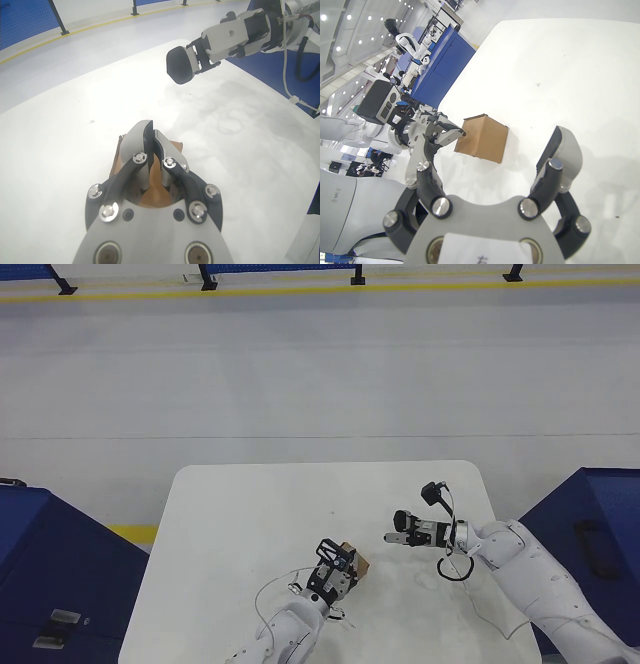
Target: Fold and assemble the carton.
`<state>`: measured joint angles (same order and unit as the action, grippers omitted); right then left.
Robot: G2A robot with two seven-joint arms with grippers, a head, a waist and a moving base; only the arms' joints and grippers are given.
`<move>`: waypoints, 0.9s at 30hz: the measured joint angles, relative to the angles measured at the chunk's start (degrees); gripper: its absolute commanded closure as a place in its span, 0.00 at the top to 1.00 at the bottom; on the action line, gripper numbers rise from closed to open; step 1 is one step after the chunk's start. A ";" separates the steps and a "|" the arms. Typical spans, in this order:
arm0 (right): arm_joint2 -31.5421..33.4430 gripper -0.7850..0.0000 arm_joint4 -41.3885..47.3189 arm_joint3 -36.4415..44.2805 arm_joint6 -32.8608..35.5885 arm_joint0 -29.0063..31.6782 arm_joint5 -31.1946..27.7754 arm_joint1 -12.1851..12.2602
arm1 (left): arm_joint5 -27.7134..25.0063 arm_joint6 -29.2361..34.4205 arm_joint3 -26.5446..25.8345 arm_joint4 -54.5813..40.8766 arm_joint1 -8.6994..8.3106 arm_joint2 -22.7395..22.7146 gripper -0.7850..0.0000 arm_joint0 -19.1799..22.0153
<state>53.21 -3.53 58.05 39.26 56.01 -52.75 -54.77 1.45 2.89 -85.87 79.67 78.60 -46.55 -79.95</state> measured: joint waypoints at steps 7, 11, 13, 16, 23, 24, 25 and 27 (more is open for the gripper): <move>0.00 1.00 0.00 0.00 0.00 0.00 0.00 0.00 | 0.19 2.73 2.42 0.03 0.61 0.82 0.00 1.39; 0.00 1.00 0.00 0.00 0.00 0.00 0.00 0.00 | 0.74 0.29 1.16 -0.09 0.78 0.75 0.00 1.05; 0.00 1.00 0.00 0.00 0.00 0.00 0.00 0.00 | 0.79 -0.14 0.49 0.24 0.74 0.56 0.00 0.70; 0.00 1.00 0.00 0.00 0.00 0.00 0.00 0.00 | 0.42 1.42 0.68 0.84 0.77 0.63 0.00 0.78; 0.00 1.00 0.00 0.00 0.00 0.00 0.00 0.00 | 1.81 2.80 2.38 0.60 1.41 1.20 0.00 1.71; 0.00 1.00 0.00 0.00 0.00 0.00 0.00 0.00 | 2.18 2.24 2.12 0.26 1.46 1.08 0.00 1.58; 0.00 1.00 0.00 0.00 0.00 0.00 0.00 0.00 | 2.32 1.45 1.68 -0.04 1.50 0.91 0.00 1.38; 0.00 1.00 0.00 0.00 0.00 0.00 0.00 0.00 | 2.04 0.34 1.08 0.14 1.47 0.75 0.00 1.05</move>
<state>53.21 -3.53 58.05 39.26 56.01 -52.75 -54.77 3.49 3.23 -84.79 79.81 80.06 -45.79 -78.90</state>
